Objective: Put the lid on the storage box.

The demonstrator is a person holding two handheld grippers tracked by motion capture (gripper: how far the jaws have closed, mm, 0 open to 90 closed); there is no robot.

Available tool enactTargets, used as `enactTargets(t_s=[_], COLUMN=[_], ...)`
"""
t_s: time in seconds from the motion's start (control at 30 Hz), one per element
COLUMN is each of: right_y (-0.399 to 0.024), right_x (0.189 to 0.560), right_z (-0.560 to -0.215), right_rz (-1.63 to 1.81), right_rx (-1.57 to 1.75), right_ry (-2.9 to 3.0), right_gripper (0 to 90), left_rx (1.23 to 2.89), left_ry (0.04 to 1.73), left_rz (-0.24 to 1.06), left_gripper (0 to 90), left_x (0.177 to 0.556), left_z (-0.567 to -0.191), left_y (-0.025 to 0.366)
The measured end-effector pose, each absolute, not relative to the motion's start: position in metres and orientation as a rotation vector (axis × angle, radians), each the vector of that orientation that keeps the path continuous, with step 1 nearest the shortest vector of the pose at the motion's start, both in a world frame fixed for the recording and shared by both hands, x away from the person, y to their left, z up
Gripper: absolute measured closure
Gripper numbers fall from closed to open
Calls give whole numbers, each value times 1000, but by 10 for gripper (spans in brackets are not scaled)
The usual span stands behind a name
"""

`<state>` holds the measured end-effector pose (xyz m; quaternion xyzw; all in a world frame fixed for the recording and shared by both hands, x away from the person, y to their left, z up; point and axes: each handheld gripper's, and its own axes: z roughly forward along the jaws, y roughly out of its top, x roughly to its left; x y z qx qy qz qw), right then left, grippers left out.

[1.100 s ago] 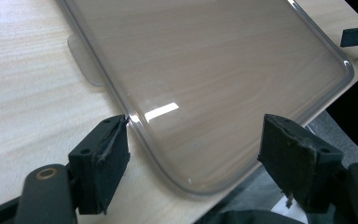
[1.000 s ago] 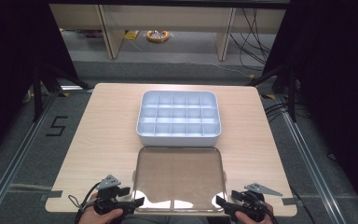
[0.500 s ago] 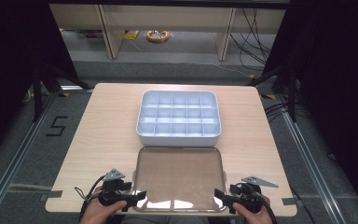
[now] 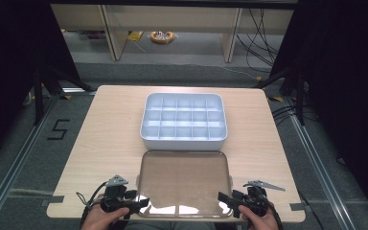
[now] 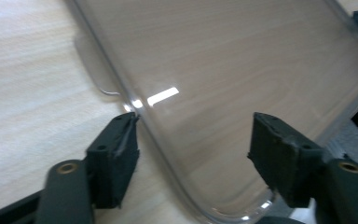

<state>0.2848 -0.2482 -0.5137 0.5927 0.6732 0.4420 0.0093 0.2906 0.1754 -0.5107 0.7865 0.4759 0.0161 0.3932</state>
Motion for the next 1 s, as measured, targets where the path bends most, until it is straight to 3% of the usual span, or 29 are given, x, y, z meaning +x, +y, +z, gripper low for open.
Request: enactTargets(t_s=[0.27,0.5,0.87,1.0], right_y=[-252,-259,-263,-258], right_x=[282,277,274,270], right_z=[-515,-518,-526,-518], right_rz=[1471,1528,1615,1585], right_rx=[1985,2106,2058,1995], right_ry=[2006,1910,2010,2052], right_gripper=[280,471,623,615], left_rx=[2035,2076,2095,2047], left_ry=[1175,1131,1122,1142], left_rz=[85,190,212,162], left_gripper=[411,411,395,373], left_x=[289,284,284,284], left_z=[-511,-512,-512,-512], left_y=[176,169,171,170])
